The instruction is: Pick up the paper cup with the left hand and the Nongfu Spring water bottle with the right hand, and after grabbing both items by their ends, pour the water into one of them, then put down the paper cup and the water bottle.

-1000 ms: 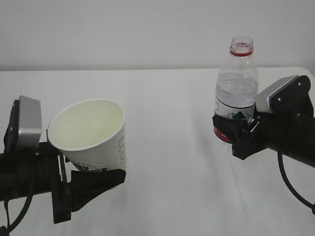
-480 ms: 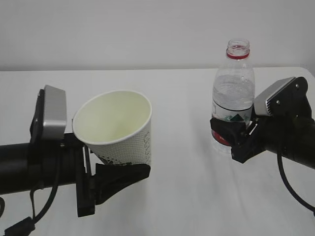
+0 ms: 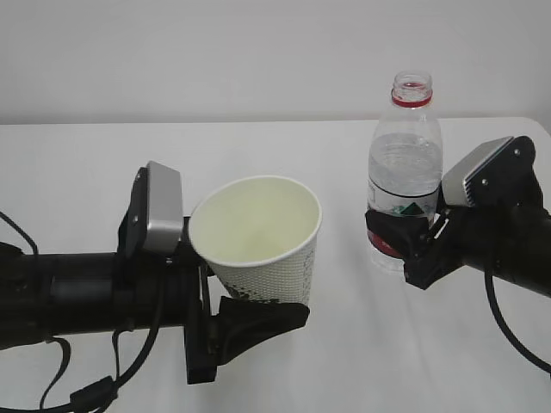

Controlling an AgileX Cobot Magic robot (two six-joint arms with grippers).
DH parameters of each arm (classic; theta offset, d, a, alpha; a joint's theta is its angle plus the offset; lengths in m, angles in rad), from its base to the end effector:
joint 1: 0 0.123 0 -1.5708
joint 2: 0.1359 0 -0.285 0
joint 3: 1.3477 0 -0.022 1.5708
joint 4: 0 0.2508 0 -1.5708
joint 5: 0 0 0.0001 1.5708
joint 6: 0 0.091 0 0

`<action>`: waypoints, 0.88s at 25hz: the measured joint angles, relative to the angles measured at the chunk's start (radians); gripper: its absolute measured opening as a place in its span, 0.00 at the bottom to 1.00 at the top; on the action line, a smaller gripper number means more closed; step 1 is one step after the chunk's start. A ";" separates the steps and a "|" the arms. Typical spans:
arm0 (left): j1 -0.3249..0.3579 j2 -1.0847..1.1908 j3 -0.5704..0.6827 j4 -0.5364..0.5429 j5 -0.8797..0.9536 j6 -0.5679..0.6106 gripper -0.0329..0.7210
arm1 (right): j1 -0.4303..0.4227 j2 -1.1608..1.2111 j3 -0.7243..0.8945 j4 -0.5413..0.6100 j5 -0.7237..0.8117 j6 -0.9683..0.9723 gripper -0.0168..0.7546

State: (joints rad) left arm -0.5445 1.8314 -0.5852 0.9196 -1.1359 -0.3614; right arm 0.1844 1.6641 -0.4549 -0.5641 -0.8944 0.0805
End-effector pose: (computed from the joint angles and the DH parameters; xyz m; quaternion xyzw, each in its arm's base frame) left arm 0.2156 -0.2073 0.1497 0.4719 0.6003 -0.4154 0.4944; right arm 0.2606 0.0872 0.1587 -0.3101 0.7368 0.1399 0.5843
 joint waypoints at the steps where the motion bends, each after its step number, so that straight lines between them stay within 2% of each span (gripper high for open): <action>1: -0.003 0.009 -0.008 0.002 0.005 -0.003 0.77 | 0.000 0.000 0.000 -0.002 0.000 0.000 0.68; 14: -0.055 0.060 -0.087 0.037 0.057 -0.057 0.77 | 0.000 0.000 0.000 -0.040 0.000 -0.031 0.68; 22: -0.058 0.087 -0.100 0.061 0.084 -0.076 0.77 | 0.000 0.000 0.000 -0.095 -0.005 -0.065 0.68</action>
State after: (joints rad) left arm -0.6024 1.9186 -0.6851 0.9808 -1.0515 -0.4379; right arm 0.1844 1.6641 -0.4549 -0.6590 -0.8996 0.0157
